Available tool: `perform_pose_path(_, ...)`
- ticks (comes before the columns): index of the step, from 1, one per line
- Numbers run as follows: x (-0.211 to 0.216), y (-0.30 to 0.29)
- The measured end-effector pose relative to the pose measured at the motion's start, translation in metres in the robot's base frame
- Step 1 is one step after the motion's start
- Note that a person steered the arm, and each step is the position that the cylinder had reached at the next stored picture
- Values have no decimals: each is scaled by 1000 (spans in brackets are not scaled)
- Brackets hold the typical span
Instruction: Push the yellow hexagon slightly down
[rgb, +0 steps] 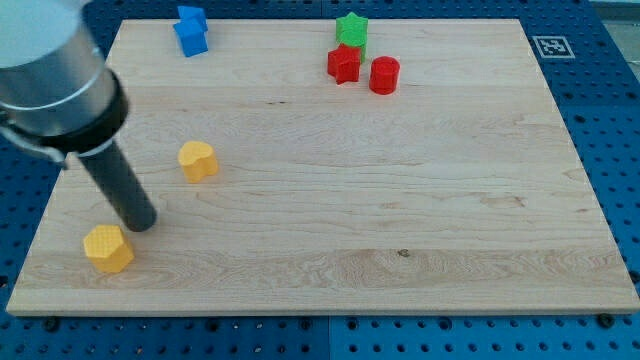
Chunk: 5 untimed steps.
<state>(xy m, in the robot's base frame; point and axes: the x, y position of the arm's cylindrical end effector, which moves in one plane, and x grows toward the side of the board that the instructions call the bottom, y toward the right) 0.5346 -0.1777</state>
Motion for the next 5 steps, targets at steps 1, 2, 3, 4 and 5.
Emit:
perform_pose_path(1, 0, 27)
perform_pose_path(2, 9, 28)
perform_pose_path(3, 25, 12)
perform_pose_path(4, 26, -8)
perform_pose_path(5, 26, -9)
